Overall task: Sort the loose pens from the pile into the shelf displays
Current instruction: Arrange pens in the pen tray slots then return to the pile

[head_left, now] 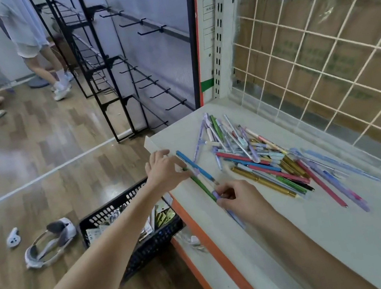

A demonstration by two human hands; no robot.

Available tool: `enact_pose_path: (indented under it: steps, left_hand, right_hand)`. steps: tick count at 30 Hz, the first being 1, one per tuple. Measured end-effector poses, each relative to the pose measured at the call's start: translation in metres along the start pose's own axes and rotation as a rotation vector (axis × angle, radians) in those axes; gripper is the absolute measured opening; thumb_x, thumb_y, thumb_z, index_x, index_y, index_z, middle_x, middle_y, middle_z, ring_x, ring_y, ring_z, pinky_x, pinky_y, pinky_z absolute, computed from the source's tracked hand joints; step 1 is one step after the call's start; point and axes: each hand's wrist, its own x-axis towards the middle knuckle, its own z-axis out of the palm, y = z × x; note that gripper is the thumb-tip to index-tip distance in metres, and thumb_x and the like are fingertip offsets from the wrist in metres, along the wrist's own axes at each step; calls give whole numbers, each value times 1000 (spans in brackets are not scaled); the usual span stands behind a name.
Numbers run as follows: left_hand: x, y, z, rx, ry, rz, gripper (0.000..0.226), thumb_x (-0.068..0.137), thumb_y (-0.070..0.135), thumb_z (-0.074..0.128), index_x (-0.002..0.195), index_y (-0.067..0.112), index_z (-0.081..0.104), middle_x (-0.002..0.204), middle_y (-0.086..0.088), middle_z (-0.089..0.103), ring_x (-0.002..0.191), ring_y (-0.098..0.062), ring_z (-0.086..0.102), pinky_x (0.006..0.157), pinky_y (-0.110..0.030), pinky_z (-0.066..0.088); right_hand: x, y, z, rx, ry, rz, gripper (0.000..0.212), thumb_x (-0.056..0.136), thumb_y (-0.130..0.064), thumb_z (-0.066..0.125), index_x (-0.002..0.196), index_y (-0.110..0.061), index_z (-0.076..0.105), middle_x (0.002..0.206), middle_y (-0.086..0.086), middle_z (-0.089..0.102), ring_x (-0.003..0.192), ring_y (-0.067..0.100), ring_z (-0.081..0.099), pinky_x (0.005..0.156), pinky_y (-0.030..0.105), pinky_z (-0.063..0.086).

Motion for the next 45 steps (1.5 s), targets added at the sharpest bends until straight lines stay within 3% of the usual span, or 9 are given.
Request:
enact_pose_path:
  steps: [7, 13, 21, 25, 30, 34, 38, 41, 45]
  left_hand:
    - [-2, 0, 3, 9, -19, 49, 19, 87, 36, 60, 102, 25, 65, 143, -4, 34, 139, -21, 15, 111, -49, 8]
    - [-11, 11, -1, 168, -71, 111, 24, 88, 36, 58, 108, 27, 66, 146, -2, 32, 143, -25, 5, 110, -53, -1]
    - [-16, 23, -5, 201, -178, 223, 18, 91, 30, 54, 100, 18, 64, 100, 9, 45, 120, -15, 38, 107, -58, 14]
    - [-16, 17, -5, 97, -177, 262, 11, 91, 29, 55, 98, 21, 58, 97, 12, 58, 107, -13, 50, 108, -57, 13]
    - [-17, 9, -3, -122, -94, 292, 7, 88, 32, 62, 90, 29, 57, 82, 21, 60, 100, -10, 55, 109, -51, 17]
    - [-18, 13, -1, -520, -63, 324, 7, 86, 24, 65, 91, 21, 62, 84, 12, 64, 89, -7, 60, 75, -27, 47]
    - [-29, 33, -1, -1004, -155, 222, 5, 91, 7, 57, 93, 11, 59, 81, -2, 60, 86, -23, 64, 79, -36, 57]
    - [-32, 43, -3, -1180, -191, 194, 10, 93, 4, 54, 93, 12, 59, 85, -4, 57, 93, -35, 64, 77, -38, 58]
    - [-26, 52, -2, -1248, -243, 198, 15, 92, 2, 54, 94, 15, 61, 88, -2, 59, 85, -24, 64, 77, -37, 58]
  right_hand:
    - [-4, 6, -1, 86, 158, 11, 10, 91, -15, 57, 99, -16, 62, 92, -7, 61, 85, 8, 55, 61, 9, 36]
    - [-6, 3, 3, 128, 189, 37, 10, 91, -9, 54, 89, -19, 55, 91, 3, 64, 85, 19, 63, 74, 26, 47]
    - [-12, 1, 6, 171, 194, 41, 3, 90, -17, 58, 90, -14, 60, 89, 5, 69, 78, 18, 64, 71, 29, 51]
    - [-13, 4, 6, 214, 195, 51, 5, 90, -16, 58, 92, -12, 62, 87, 4, 70, 72, 13, 63, 75, 32, 53]
    - [-16, 7, 6, 233, 225, 27, 2, 89, -13, 60, 89, -15, 61, 80, -4, 65, 77, 14, 63, 75, 30, 52]
    - [-16, 9, 3, 311, 245, 30, 12, 89, -7, 59, 89, -19, 62, 82, -3, 66, 79, 14, 63, 72, 28, 50]
    - [-20, 3, -1, 491, 286, 40, 21, 91, -1, 54, 87, -20, 59, 85, 1, 68, 76, 13, 66, 68, 23, 50]
    - [-27, -2, -5, 600, 382, 52, 17, 91, -1, 55, 88, -16, 60, 90, 4, 65, 81, 19, 65, 64, 22, 50]
    - [-40, -4, -18, 708, 462, 91, 12, 89, 3, 57, 92, -8, 58, 88, 7, 61, 80, 20, 63, 68, 26, 53]
